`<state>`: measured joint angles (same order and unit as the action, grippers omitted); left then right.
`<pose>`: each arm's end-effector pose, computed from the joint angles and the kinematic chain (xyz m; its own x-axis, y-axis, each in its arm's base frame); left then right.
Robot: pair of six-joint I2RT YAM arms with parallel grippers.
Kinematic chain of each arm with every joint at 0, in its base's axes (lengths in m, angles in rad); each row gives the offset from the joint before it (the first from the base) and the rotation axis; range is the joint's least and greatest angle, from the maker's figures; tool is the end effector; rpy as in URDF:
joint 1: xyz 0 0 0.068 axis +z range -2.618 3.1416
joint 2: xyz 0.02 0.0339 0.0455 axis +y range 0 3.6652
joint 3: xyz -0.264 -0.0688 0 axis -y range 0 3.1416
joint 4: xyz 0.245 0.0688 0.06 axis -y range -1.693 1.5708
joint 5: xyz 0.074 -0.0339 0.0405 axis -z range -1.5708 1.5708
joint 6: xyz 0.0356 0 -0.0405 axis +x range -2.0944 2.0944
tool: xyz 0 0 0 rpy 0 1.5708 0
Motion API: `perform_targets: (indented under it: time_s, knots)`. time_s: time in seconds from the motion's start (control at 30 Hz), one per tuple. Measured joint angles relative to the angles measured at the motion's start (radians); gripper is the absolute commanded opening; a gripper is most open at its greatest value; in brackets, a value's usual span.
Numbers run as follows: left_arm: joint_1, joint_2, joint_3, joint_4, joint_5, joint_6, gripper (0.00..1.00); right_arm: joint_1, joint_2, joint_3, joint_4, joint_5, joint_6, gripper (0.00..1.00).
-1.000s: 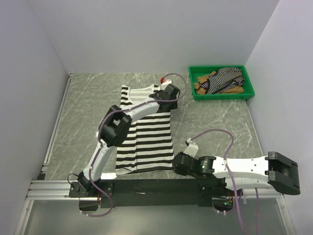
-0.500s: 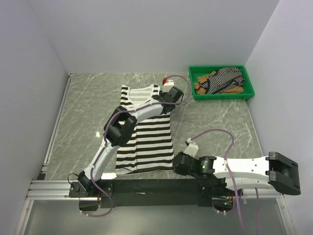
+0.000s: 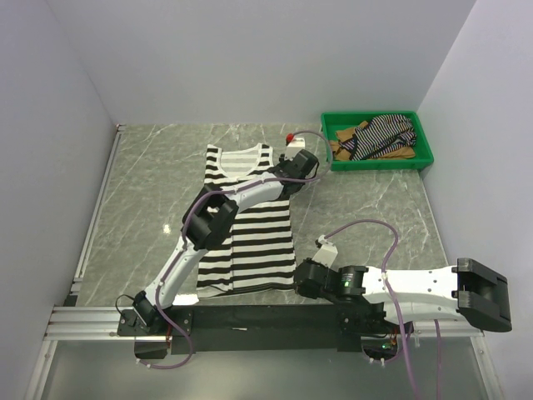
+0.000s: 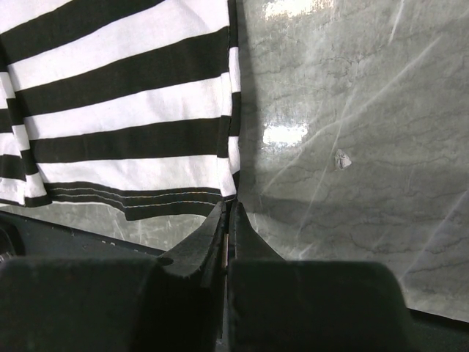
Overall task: Fold and stack the tank tops
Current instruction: Fold the tank top
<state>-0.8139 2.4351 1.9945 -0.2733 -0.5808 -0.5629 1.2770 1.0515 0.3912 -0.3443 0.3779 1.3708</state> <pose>0.3894 -0.3838 0.1667 -0.5526 -0.0647 -0.8309 0.0332 0.9945 -0.0995 0.0638 0.1654 0.1494 -0.8643 0.2890 -0.4118 0.0742 0.8828 0.4639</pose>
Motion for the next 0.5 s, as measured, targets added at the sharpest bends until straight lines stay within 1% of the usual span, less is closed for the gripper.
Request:
perform_targets:
  time_s: [0.27, 0.33, 0.43, 0.47, 0.5]
  knots:
    - [0.001, 0.043, 0.004, 0.003, -0.001, 0.002, 0.36, 0.000, 0.000, 0.000, 0.000, 0.000, 0.000, 0.00]
    - [0.001, 0.043, 0.004, 0.004, -0.001, 0.002, 0.32, 0.000, 0.000, 0.000, 0.001, 0.000, 0.000, 0.00]
    - [0.001, 0.043, 0.003, 0.005, 0.000, 0.001, 0.21, 0.000, 0.000, -0.001, 0.001, 0.000, 0.000, 0.00]
    - [0.002, 0.043, 0.004, 0.005, 0.000, 0.001, 0.15, 0.000, 0.000, -0.001, 0.000, 0.000, 0.000, 0.00]
    - [0.002, 0.043, 0.003, 0.006, 0.000, 0.001, 0.13, 0.002, -0.001, -0.001, 0.000, 0.000, 0.001, 0.00]
